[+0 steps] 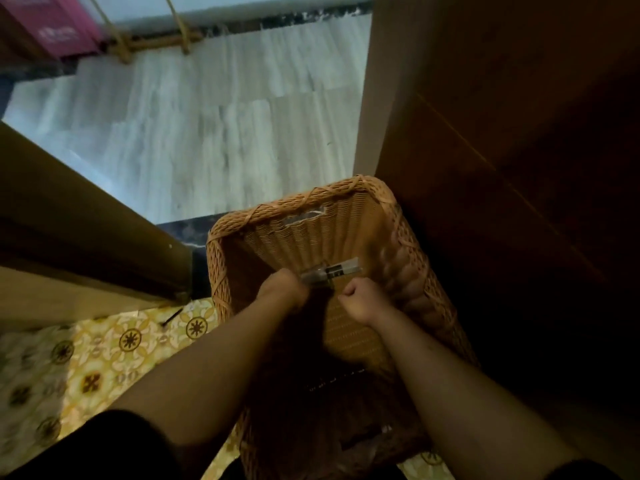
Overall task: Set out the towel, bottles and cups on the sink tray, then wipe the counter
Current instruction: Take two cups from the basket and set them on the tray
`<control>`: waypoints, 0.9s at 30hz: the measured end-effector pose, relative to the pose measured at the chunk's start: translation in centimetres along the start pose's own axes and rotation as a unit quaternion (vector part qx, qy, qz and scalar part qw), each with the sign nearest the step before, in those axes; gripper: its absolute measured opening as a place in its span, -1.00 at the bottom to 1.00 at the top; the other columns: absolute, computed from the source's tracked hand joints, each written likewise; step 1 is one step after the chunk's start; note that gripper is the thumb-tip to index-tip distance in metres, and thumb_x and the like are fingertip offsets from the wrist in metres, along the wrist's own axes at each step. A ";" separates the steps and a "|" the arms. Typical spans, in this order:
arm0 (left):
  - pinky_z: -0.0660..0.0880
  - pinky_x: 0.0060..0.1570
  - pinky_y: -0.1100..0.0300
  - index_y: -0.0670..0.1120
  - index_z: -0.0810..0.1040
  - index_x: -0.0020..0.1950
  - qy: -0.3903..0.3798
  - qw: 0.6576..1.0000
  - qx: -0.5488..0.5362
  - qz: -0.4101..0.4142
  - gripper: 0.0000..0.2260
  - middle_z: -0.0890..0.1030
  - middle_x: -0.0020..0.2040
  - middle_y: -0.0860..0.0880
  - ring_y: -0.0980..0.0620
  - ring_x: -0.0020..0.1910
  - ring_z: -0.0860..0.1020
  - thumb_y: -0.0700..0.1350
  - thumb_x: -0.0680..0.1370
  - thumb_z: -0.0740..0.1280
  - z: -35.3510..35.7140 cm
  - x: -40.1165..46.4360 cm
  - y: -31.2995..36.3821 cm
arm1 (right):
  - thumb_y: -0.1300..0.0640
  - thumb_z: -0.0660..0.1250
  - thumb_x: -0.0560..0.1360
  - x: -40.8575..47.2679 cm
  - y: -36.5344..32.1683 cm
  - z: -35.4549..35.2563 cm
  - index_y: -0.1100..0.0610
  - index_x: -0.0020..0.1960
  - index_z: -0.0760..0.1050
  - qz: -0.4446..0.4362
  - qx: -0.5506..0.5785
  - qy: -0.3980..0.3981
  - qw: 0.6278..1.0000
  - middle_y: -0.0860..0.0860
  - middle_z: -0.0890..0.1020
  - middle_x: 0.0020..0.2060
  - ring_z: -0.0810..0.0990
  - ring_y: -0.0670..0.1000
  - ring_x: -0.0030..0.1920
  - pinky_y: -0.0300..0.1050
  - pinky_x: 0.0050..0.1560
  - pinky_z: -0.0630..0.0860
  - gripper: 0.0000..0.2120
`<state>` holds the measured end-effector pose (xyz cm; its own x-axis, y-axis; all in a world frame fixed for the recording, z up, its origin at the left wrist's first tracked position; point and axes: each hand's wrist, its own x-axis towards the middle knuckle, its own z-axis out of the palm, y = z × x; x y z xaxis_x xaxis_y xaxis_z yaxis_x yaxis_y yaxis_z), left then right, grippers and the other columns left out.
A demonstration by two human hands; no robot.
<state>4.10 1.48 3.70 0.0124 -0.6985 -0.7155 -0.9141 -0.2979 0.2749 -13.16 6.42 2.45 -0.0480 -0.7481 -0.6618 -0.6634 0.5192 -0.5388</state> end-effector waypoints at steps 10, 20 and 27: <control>0.47 0.14 -0.02 -0.10 0.35 0.46 0.048 0.978 0.193 -0.059 -0.55 0.37 0.40 -0.13 -0.16 0.32 0.43 -0.08 0.59 0.31 6.2 10.2 -1.7 | 0.04 0.38 0.55 12.9 2.5 7.4 0.20 0.05 0.64 0.021 0.025 0.059 0.998 0.19 0.69 -0.02 0.66 0.21 0.01 -0.05 -0.02 0.54 -0.77; 0.43 0.02 0.06 -0.10 0.47 0.35 0.087 0.960 0.256 -0.074 -0.63 0.55 0.29 -0.10 -0.11 0.27 0.48 -0.10 0.55 0.39 8.5 12.5 -2.1 | 0.07 0.35 0.59 16.6 2.0 9.3 0.17 0.20 0.60 -0.010 -0.026 0.058 0.998 0.18 0.65 0.15 0.58 0.22 0.20 0.08 0.22 0.52 -0.75; 0.46 -0.12 0.10 -0.10 0.60 0.21 0.118 0.972 0.193 -0.068 -0.78 0.64 0.19 -0.10 -0.09 0.15 0.62 -0.19 0.61 0.24 6.0 7.0 0.0 | 0.15 0.30 0.61 11.5 0.1 5.3 0.21 0.07 0.65 -0.075 -0.020 0.072 0.994 0.20 0.69 0.01 0.63 0.24 0.03 0.05 0.09 0.56 -0.81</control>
<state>1.77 0.51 -5.17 0.1938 -0.8137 -0.5480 -0.9810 -0.1625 -0.1057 -9.84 0.03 -7.99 -0.0512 -0.8690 -0.4921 -0.7002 0.3826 -0.6028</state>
